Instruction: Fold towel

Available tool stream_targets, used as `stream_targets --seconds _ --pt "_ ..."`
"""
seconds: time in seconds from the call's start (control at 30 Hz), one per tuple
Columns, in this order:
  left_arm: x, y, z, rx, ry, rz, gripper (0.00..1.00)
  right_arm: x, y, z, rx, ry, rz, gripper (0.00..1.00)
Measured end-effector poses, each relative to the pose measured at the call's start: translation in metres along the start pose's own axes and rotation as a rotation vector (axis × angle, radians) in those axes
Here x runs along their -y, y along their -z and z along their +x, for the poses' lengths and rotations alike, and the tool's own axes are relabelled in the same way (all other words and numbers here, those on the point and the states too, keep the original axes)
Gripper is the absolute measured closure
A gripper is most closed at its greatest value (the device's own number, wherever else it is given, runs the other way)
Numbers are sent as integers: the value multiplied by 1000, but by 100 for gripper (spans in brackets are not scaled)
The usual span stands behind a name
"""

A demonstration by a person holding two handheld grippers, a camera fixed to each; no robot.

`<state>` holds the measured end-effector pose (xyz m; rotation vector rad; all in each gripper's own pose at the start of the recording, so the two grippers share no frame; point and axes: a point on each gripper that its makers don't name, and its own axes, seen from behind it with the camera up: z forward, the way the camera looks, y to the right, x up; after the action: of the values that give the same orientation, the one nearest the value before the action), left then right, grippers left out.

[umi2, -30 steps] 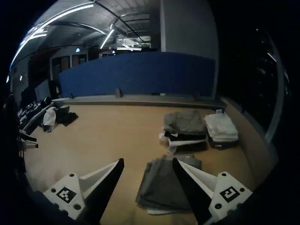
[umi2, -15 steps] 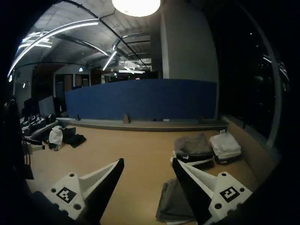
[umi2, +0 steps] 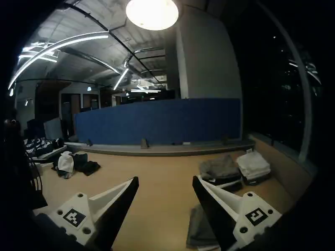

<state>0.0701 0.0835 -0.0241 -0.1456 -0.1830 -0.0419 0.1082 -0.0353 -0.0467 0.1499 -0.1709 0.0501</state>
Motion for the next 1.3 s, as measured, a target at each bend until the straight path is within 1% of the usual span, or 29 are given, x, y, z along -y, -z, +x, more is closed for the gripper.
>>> stream_targets --seconds 0.1,0.23,0.3,0.4,0.5,0.6,0.8,0.9,1.1,1.2,1.3 --pt "3 2 1 -33 -22 28 6 -2 2 2 -12 25 -10 0" --pt "7 3 1 -64 -27 57 6 -2 4 4 -12 43 -13 0" --pt "10 4 -1 -76 -26 72 6 -1 5 3 -7 50 -9 0" --pt "17 4 -4 -89 -39 104 6 -4 6 -2 13 65 -23 0" --pt "21 4 -7 -109 -63 120 6 -6 8 -8 34 69 -36 0" --pt "25 4 -11 -128 -81 128 6 -6 8 -11 47 60 -43 0" --pt "32 2 -16 -161 -96 128 6 -3 3 -11 39 48 -47 0" --pt "39 0 -21 -171 -105 133 6 0 -2 -14 43 50 -48 0" --pt "51 -4 -33 -178 -126 141 6 5 -9 -24 52 77 -51 0" --pt "56 -7 -36 -185 -124 138 6 4 -12 -30 62 79 -60 0" --pt "61 -10 -37 -192 -110 133 6 6 -14 -33 68 80 -63 0"
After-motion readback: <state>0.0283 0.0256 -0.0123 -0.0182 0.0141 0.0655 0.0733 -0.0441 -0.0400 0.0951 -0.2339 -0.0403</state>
